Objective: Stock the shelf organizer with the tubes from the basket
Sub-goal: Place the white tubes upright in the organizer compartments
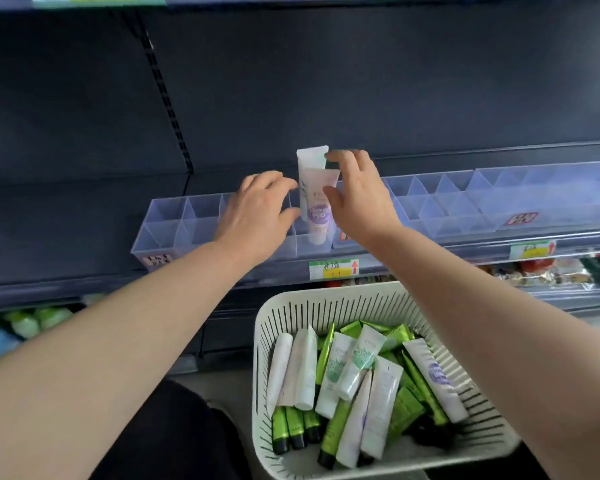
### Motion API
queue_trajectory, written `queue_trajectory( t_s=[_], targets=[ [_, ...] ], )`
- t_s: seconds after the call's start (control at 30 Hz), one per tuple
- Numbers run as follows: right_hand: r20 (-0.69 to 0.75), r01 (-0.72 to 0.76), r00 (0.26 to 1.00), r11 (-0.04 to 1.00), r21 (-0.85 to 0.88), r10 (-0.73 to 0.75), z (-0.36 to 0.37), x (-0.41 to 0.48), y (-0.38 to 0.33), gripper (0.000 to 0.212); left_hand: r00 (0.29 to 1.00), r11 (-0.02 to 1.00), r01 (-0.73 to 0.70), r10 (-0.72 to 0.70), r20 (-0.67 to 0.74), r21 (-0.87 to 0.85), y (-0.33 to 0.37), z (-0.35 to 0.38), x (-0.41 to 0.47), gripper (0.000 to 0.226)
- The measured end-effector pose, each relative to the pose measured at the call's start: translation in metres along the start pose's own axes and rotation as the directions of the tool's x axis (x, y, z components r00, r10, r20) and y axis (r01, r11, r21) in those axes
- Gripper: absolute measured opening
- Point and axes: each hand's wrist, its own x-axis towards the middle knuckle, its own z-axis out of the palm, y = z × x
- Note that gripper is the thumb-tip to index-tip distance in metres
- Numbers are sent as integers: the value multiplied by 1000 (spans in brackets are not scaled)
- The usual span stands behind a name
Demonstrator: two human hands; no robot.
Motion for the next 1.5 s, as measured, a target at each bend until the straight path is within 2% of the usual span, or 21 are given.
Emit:
queue_trajectory(
  t_s=[0.07, 0.17, 0.3, 0.4, 0.43, 0.53, 0.63, 0.77, 0.9, 1.1, 1.13, 1.2, 1.27, 1.33, 1.4, 1.5],
  targets=[
    [-115, 47, 993, 997, 64, -40, -7, -21, 5, 39, 997, 992, 34, -41, -59, -120, 8, 10, -14, 38],
    [-128, 87, 989, 993, 83, -76, -13, -61, 20, 33, 996, 978, -3, -17, -92, -211, 23, 28, -39, 31],
    [-15, 60, 998, 997, 55, -60, -7, -119, 52, 30, 999, 973, -34, 32, -11, -228, 42, 54, -63, 30],
    [159, -71, 985, 997, -23, 74, 4, -153, 77, 29, 994, 978, -25, 46, 97, -209, 54, 77, -73, 30],
    [251, -151, 955, 988, -42, 156, 8, -162, 84, 29, 987, 983, -16, 44, 153, -180, 56, 85, -76, 31],
    [511, -335, 788, 935, -114, 344, 22, -180, 98, 31, 937, 994, 65, -29, 347, -90, 59, 110, -86, 38],
    [578, -399, 689, 895, -200, 436, 34, -190, 105, 40, 878, 993, 118, -100, 468, -10, 52, 131, -97, 41],
    [654, -380, 561, 860, -341, 508, 52, -193, 113, 67, 830, 988, 151, -145, 539, 33, 43, 147, -103, 40],
    [701, -436, 465, 829, -350, 540, 69, -196, 123, 69, 817, 986, 162, -152, 557, 32, 40, 154, -105, 37],
    [663, -436, 479, 811, -389, 575, 71, -192, 132, 81, 820, 989, 147, -125, 559, 6, 43, 161, -105, 35],
    [662, -471, 479, 805, -360, 576, 68, -189, 132, 81, 816, 988, 155, -130, 563, 3, 44, 163, -106, 34],
    [666, -620, 493, 764, -182, 559, 61, -184, 130, 64, 804, 983, 182, -149, 575, 0, 45, 168, -106, 34],
    [649, -721, 544, 691, 37, 533, 49, -179, 128, 43, 794, 978, 208, -165, 584, -6, 47, 173, -105, 34],
    [613, -714, 613, 681, 161, 498, 33, -173, 126, 34, 782, 970, 241, -186, 595, -13, 51, 179, -103, 35],
    [574, -649, 687, 731, 210, 446, 15, -165, 124, 30, 768, 965, 263, -221, 601, 18, 57, 186, -103, 33],
    [519, -493, 775, 859, 138, 361, -7, -159, 125, 27, 727, 957, 275, -271, 632, 93, 67, 195, -105, 35]
  ],
)
